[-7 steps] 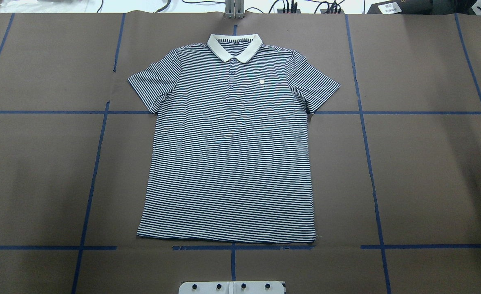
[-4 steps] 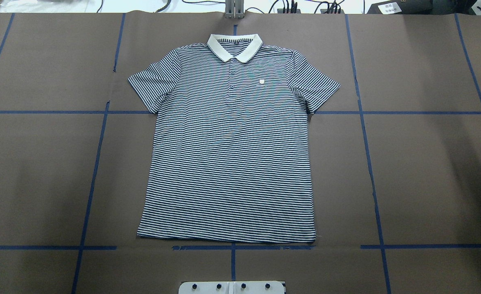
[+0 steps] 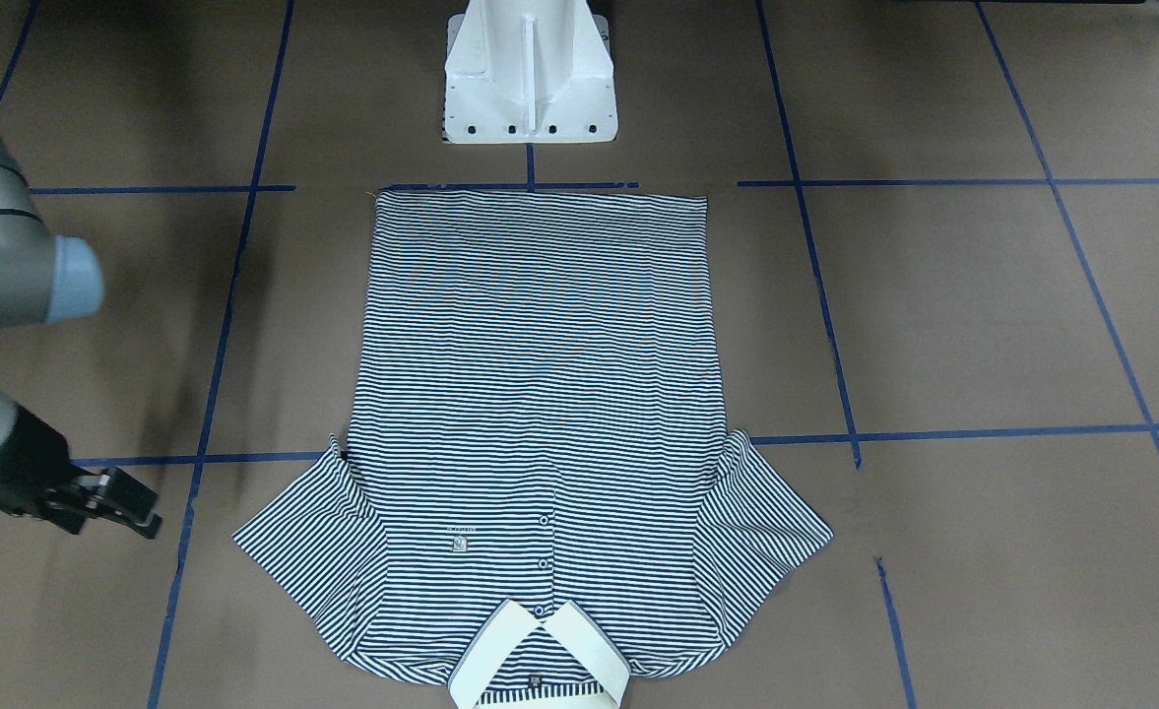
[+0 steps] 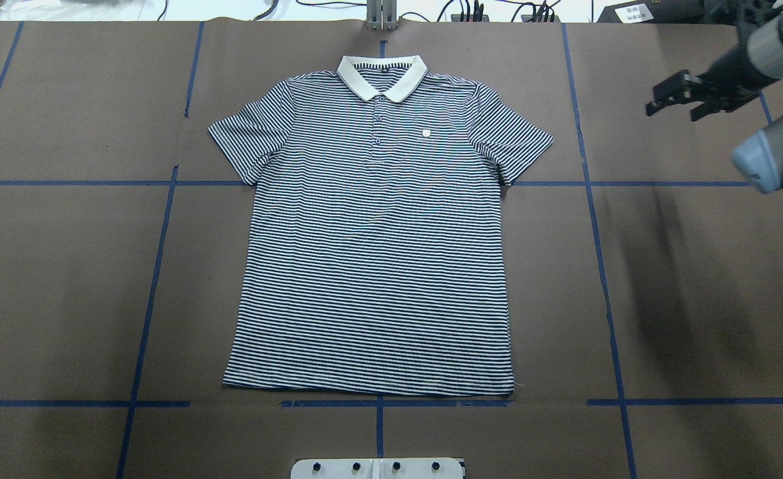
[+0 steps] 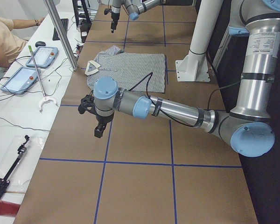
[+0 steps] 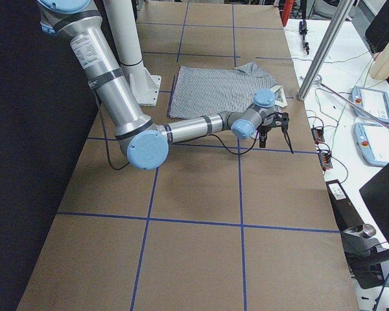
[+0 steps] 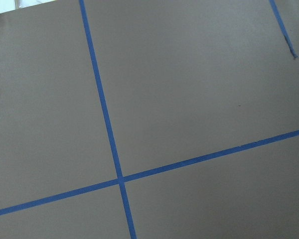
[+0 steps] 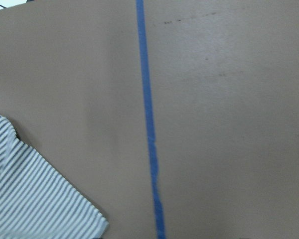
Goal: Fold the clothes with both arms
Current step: 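Move the right gripper toward the shirt's shoulder nearest it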
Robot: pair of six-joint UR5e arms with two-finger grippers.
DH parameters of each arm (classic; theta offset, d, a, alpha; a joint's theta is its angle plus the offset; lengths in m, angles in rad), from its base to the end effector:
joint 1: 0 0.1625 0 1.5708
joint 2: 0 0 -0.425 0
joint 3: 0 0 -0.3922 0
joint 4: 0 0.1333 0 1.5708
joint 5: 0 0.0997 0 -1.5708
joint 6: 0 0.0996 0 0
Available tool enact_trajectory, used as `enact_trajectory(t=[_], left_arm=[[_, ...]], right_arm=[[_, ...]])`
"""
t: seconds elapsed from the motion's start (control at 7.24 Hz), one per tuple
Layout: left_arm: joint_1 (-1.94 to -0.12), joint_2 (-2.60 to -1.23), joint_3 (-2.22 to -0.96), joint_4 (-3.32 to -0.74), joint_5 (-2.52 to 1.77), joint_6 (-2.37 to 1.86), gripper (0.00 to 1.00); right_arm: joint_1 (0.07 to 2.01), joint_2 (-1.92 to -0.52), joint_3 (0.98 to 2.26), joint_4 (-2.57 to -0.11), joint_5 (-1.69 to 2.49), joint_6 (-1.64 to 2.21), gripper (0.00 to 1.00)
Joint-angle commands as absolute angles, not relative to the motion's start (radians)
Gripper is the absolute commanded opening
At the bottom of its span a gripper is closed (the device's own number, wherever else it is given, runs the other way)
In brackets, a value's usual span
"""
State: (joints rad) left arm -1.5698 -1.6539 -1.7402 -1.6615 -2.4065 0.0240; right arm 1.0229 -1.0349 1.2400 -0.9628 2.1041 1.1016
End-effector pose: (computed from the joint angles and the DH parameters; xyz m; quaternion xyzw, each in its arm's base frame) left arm -0.0589 -0.5315 0.5174 0.1607 0.3980 0.0805 0.8996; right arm -0.3106 -0.6678 0.4346 0.0812 -0.4444 0.1419 0.8808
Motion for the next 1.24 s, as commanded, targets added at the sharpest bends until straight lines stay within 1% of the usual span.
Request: enact_trajectory(t=[0.0, 0.14, 0.41, 0.55, 0.83, 0.97, 1.11], left_arm=[[-1.557, -1.655, -1.753, -1.664, -2.404, 0.017, 1.00], [-1.549, -1.655, -1.755, -1.675, -2.405, 0.014, 1.00], [-1.543, -1.654, -1.755, -1.677, -2.405, 0.008, 1.00], [-1.543, -1.654, -1.755, -1.677, -2.405, 0.008, 1.00], [-1.534, -1.654, -1.755, -1.678, -2.405, -0.006, 1.00], [-1.534, -1.655, -1.755, -1.678, -2.405, -0.006, 1.00], [-1.534, -1.654, -1.755, -1.678, -2.405, -0.006, 1.00]], right_arm=[[0.907, -0.934, 1.126, -0.939, 1.956, 1.246, 0.68], [0.891, -0.934, 1.114, -0.939, 1.927, 1.246, 0.67], [0.891, -0.940, 1.115, -0.940, 1.924, 1.246, 0.52], [0.887, -0.943, 1.115, -0.940, 1.924, 1.244, 0.49], [0.882, -0.946, 1.120, -0.939, 1.922, 1.241, 0.50], [0.884, -0.946, 1.121, -0.939, 1.921, 1.238, 0.55], [0.885, -0.951, 1.123, -0.937, 1.918, 1.236, 0.56]])
